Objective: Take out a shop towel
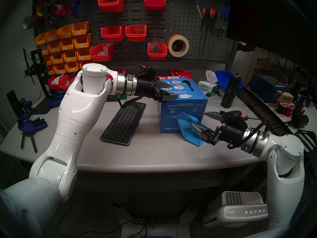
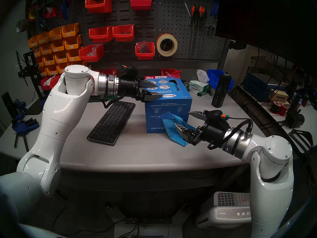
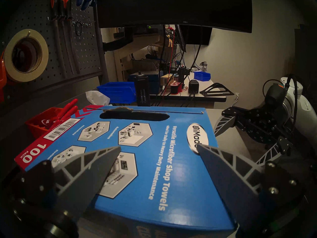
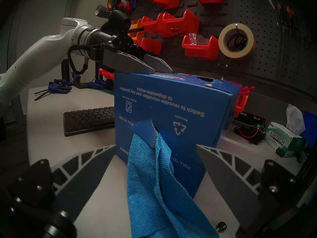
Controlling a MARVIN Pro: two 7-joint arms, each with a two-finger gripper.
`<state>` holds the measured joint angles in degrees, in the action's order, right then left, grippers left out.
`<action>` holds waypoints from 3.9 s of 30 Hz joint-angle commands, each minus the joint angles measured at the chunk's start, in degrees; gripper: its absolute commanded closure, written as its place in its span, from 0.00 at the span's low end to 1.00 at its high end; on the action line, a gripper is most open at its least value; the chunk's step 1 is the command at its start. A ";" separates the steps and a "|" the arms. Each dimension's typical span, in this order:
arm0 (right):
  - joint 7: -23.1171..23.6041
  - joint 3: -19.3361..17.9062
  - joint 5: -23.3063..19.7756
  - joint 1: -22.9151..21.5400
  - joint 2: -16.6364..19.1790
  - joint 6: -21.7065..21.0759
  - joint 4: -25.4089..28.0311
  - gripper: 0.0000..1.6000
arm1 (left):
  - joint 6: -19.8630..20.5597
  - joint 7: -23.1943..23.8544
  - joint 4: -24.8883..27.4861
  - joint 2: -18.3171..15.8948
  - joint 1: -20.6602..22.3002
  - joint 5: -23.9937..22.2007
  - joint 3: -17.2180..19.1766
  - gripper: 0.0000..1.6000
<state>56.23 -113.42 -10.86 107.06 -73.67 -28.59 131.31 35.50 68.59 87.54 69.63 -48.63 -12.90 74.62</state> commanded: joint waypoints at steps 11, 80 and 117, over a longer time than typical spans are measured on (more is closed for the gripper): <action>-1.08 1.24 0.77 1.42 -1.58 1.05 -0.92 0.00 | -1.11 -0.24 -2.05 0.46 2.07 0.41 -0.37 0.00; 1.05 -9.58 -0.33 8.58 -3.17 1.12 4.23 1.00 | -3.74 -1.80 -1.15 -0.03 0.55 0.33 -0.38 0.00; 0.63 -22.73 -1.12 7.62 -3.41 0.05 5.83 1.00 | -4.23 -1.39 -0.56 -0.95 -0.05 -1.40 0.34 0.00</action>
<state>57.13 -133.95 -11.56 116.36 -78.42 -27.95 136.17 31.48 67.01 86.68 69.06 -48.91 -14.23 74.59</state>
